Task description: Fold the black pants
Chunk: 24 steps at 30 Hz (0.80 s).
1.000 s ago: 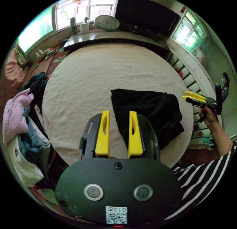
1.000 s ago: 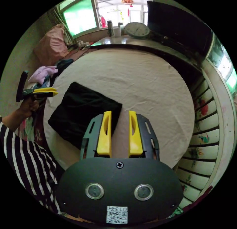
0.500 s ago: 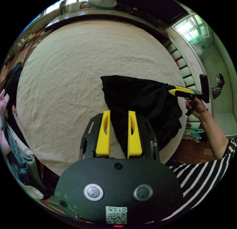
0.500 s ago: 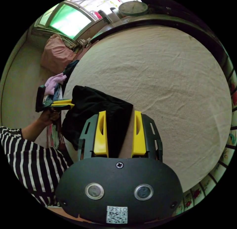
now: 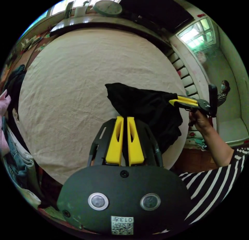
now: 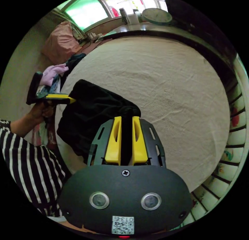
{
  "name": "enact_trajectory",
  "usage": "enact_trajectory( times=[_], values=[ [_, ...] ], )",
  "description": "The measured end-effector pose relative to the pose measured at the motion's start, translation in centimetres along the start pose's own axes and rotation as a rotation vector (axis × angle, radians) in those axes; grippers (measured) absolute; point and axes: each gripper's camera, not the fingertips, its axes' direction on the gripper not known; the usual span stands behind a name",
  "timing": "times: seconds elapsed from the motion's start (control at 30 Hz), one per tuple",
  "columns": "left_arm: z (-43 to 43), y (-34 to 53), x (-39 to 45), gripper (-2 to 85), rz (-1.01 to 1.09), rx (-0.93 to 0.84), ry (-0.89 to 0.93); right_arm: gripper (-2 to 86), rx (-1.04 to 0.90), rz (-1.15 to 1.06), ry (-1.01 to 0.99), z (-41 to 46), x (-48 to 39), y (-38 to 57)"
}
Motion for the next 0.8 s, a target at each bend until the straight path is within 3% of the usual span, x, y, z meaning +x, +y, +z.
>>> enact_trajectory(
  times=[0.2,0.37,0.53,0.8],
  values=[
    [-5.5,-0.2,2.8,1.0,0.146,0.148,0.011,6.2,0.167,-0.066,0.220,-5.6,-4.7,-0.1],
    [-7.8,-5.8,3.2,0.9,0.240,0.268,0.029,6.3,0.252,-0.033,0.286,-8.9,-3.4,-3.7],
    [-7.3,-14.3,3.5,0.9,0.286,0.352,0.003,6.4,0.316,-0.085,0.390,-9.5,0.8,-11.1],
    [-2.2,-31.5,3.4,0.9,0.252,0.367,-0.094,6.5,0.275,-0.072,0.376,-5.5,12.7,-26.5]
  ],
)
